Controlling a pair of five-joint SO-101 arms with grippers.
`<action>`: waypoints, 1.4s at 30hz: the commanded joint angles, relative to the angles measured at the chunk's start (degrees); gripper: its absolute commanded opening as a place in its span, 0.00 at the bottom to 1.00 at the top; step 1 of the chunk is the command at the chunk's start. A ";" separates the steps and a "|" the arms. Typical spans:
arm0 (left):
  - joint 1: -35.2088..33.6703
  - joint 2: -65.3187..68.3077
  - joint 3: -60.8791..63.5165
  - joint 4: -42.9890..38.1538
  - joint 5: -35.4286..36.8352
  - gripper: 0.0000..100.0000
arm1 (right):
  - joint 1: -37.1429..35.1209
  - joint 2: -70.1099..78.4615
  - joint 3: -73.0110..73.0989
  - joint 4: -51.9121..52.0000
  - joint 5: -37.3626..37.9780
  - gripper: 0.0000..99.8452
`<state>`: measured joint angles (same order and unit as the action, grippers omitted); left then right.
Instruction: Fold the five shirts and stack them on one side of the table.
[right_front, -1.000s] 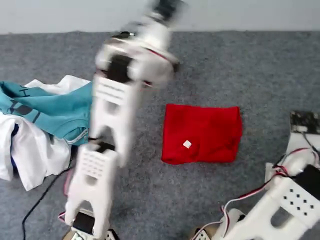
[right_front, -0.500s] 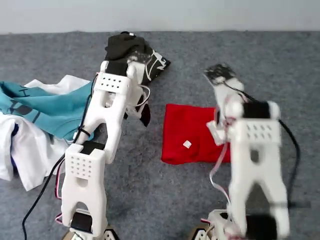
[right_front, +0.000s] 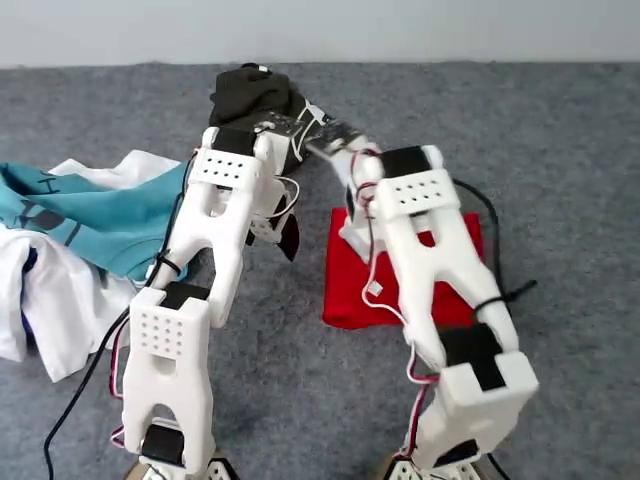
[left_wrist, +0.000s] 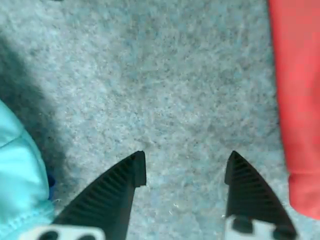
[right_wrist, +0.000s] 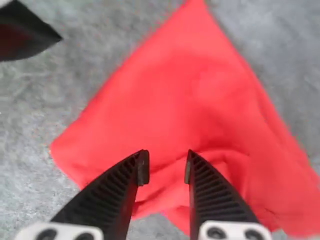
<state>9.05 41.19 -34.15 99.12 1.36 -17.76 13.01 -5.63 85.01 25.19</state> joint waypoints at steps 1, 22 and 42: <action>0.26 -4.57 -0.22 1.14 0.53 0.26 | -0.13 2.59 -2.55 -0.48 0.44 0.12; 0.26 -4.48 -0.22 1.14 0.53 0.26 | 12.62 5.93 -2.37 15.69 3.60 0.05; 0.26 -4.40 -0.13 1.14 0.53 0.26 | 13.58 -22.81 11.87 9.45 3.16 0.06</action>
<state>9.05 41.19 -34.15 99.12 1.36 -0.88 0.53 5.98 97.67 28.35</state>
